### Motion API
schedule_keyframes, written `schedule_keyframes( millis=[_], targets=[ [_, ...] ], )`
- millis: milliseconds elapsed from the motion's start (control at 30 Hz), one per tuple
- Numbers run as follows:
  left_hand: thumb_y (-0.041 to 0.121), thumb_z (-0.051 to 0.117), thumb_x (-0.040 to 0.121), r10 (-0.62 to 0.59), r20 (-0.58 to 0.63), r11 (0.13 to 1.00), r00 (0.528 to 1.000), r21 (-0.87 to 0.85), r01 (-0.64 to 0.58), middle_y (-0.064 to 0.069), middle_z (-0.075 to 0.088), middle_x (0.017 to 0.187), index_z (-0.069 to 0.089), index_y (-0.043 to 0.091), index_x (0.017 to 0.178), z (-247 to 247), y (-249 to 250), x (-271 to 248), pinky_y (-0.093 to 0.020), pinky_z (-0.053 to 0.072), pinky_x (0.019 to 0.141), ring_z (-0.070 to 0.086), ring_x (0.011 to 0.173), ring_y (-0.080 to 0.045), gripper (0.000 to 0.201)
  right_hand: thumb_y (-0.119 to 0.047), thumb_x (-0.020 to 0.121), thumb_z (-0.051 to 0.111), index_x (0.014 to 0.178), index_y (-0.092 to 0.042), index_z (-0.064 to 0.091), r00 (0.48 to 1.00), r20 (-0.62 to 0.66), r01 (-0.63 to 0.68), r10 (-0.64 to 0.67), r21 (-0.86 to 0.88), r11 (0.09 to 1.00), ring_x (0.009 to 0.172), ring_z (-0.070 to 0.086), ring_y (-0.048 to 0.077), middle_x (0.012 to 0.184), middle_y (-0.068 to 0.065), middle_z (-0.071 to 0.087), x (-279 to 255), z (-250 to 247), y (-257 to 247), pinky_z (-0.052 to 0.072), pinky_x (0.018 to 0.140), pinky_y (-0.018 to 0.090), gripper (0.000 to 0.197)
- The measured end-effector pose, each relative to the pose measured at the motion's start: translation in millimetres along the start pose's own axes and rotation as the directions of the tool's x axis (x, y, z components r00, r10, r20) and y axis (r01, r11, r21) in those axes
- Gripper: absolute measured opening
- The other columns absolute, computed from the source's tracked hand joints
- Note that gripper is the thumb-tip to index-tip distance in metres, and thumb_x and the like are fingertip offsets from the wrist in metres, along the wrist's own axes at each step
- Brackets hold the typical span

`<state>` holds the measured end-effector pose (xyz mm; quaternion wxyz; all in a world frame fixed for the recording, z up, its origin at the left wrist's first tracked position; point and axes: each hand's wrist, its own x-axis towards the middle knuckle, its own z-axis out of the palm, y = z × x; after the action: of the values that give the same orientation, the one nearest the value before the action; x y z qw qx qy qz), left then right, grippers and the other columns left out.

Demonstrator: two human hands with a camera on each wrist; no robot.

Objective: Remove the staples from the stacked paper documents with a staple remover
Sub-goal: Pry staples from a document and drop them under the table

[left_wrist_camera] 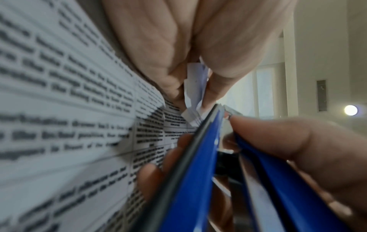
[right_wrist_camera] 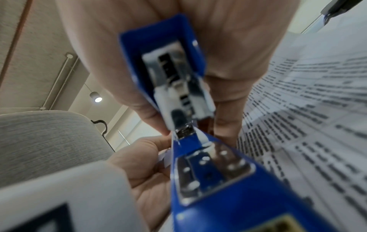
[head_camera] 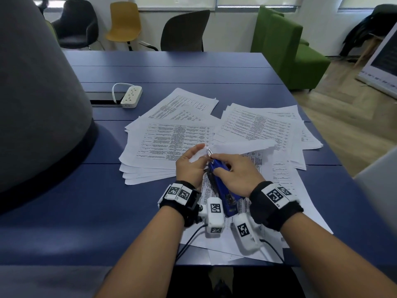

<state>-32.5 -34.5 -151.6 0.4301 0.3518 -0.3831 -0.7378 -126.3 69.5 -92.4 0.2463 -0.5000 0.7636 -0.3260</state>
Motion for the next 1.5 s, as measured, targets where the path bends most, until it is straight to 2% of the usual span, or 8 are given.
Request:
schedule_keyframes(
  millis=[467, 633, 833, 1000, 1167, 1300, 1400, 1500],
  targets=[
    [-0.002, 0.07, 0.081, -0.037, -0.043, 0.996, 0.998, 0.078, 0.041, -0.019, 0.073, 0.102, 0.069, 0.014, 0.105, 7, 2, -1, -0.035, 0.054, 0.072, 0.067, 0.084, -0.03, 0.029, -0.029, 0.086, 0.065, 0.127, -0.045, 0.064, 0.999, -0.031, 0.04, -0.036, 0.141, 0.989, 0.097, 0.067, 0.007, 0.11, -0.012, 0.07, -4, -18, 5, 0.058, 0.088, 0.032, 0.044],
    [0.011, 0.064, 0.067, -0.115, 0.113, 0.954, 0.987, 0.289, 0.078, -0.008, 0.071, 0.088, 0.055, 0.014, 0.127, 18, 15, 1, -0.033, 0.05, 0.072, 0.062, 0.074, -0.018, 0.061, -0.037, 0.08, 0.065, 0.12, -0.048, 0.065, 0.999, -0.008, -0.05, 0.053, 0.214, 0.976, 0.081, 0.071, 0.024, 0.091, 0.006, 0.071, 1, -36, 7, 0.061, 0.082, 0.046, 0.041],
    [0.024, 0.059, 0.093, 0.077, 0.118, 0.362, 0.99, 0.922, -0.138, -0.01, 0.072, 0.08, 0.069, 0.011, 0.082, 29, 56, 10, -0.03, 0.059, 0.066, 0.07, 0.07, -0.025, 0.019, -0.019, 0.093, 0.065, 0.119, -0.041, 0.067, 0.994, 0.023, -0.105, 0.103, 0.339, 0.935, 0.074, 0.069, 0.025, 0.097, 0.022, 0.07, 0, -52, 18, 0.061, 0.079, 0.047, 0.034],
    [0.048, 0.045, 0.102, 0.059, 0.146, -0.316, 0.987, 0.941, -0.12, -0.014, 0.065, 0.115, 0.064, 0.013, 0.116, 38, 85, 13, -0.042, 0.051, 0.083, 0.064, 0.104, -0.035, 0.042, -0.012, 0.097, 0.058, 0.117, -0.04, 0.067, 0.992, 0.063, -0.129, 0.113, 0.415, 0.9, 0.08, 0.068, 0.027, 0.102, 0.018, 0.073, -1, -60, 22, 0.059, 0.08, 0.048, 0.036],
    [0.033, 0.046, 0.102, 0.036, 0.132, -0.562, 0.991, 0.822, -0.089, -0.008, 0.064, 0.124, 0.063, 0.017, 0.128, 35, 95, 12, -0.041, 0.043, 0.077, 0.062, 0.114, -0.031, 0.034, -0.012, 0.097, 0.059, 0.12, -0.042, 0.067, 0.993, 0.069, -0.117, 0.098, 0.393, 0.912, 0.092, 0.073, 0.03, 0.097, 0.007, 0.077, 0, -61, 24, 0.059, 0.088, 0.05, 0.038],
    [0.042, 0.047, 0.102, 0.044, 0.17, -0.372, 0.984, 0.917, -0.142, -0.014, 0.061, 0.122, 0.065, 0.012, 0.106, 19, 92, 21, -0.04, 0.048, 0.084, 0.062, 0.104, -0.031, 0.035, -0.012, 0.097, 0.058, 0.121, -0.041, 0.066, 0.994, 0.066, -0.102, 0.084, 0.343, 0.934, 0.085, 0.072, 0.027, 0.089, 0.006, 0.076, -2, -60, 21, 0.06, 0.083, 0.045, 0.038],
    [0.033, 0.059, 0.098, 0.08, 0.115, 0.301, 0.99, 0.944, -0.133, -0.009, 0.063, 0.082, 0.058, 0.009, 0.077, 1, 77, 28, -0.026, 0.041, 0.06, 0.055, 0.066, -0.02, 0.032, -0.013, 0.097, 0.056, 0.124, -0.039, 0.064, 0.996, 0.067, -0.07, 0.056, 0.236, 0.969, 0.057, 0.06, 0.01, 0.064, -0.009, 0.065, -1, -59, 18, 0.053, 0.064, 0.032, 0.039],
    [0.027, 0.072, 0.091, 0.01, -0.014, 0.797, 1.0, 0.605, 0.001, -0.01, 0.074, 0.084, 0.07, 0.005, 0.087, -9, 57, 30, -0.035, 0.055, 0.072, 0.072, 0.078, -0.029, 0.022, -0.018, 0.096, 0.054, 0.131, -0.039, 0.06, 0.998, 0.055, -0.021, 0.019, 0.034, 0.999, 0.058, 0.047, -0.002, 0.071, -0.019, 0.055, -1, -53, 13, 0.037, 0.06, 0.016, 0.041]
  ],
)
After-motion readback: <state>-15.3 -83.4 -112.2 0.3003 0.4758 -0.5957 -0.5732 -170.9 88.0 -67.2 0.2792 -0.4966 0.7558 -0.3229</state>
